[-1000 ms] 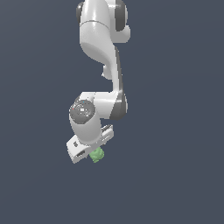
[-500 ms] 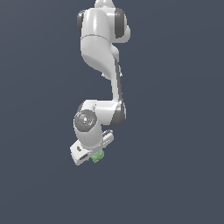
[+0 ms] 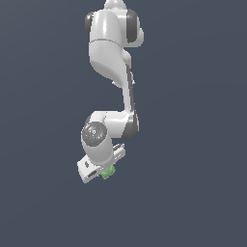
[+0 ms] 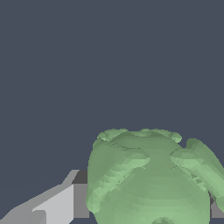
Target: Pick up the object and move it to a goal position.
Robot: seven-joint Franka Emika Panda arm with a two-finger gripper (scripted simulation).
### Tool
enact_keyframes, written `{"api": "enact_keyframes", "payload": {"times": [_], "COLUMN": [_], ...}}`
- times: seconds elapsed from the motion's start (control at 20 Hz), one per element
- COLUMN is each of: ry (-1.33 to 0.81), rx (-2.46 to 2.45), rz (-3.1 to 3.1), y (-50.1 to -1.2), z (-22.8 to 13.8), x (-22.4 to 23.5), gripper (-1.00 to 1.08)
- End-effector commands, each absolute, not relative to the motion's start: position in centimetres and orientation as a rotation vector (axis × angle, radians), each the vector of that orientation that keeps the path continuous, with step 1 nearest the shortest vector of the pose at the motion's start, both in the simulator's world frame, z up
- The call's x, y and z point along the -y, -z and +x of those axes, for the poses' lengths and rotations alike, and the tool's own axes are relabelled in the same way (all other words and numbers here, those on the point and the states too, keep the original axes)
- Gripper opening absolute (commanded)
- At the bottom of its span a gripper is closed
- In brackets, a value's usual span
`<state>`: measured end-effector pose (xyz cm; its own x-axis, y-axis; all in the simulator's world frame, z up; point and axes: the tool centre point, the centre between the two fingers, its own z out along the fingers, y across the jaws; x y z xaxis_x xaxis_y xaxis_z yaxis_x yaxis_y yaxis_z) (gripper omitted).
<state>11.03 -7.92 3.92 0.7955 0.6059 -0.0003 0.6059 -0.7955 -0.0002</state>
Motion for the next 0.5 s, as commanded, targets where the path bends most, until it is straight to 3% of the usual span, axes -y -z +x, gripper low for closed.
{"api": "enact_keyframes", "payload": {"times": [0.0, 0.45], "ry": [0.000, 0.000], "rx": [1.004, 1.004], "rz": [-2.977, -2.977], "y": [-3.94, -4.75], "z": [11.05, 11.06], "x": [7.92, 7.49], "gripper": [-1.00, -1.00]}}
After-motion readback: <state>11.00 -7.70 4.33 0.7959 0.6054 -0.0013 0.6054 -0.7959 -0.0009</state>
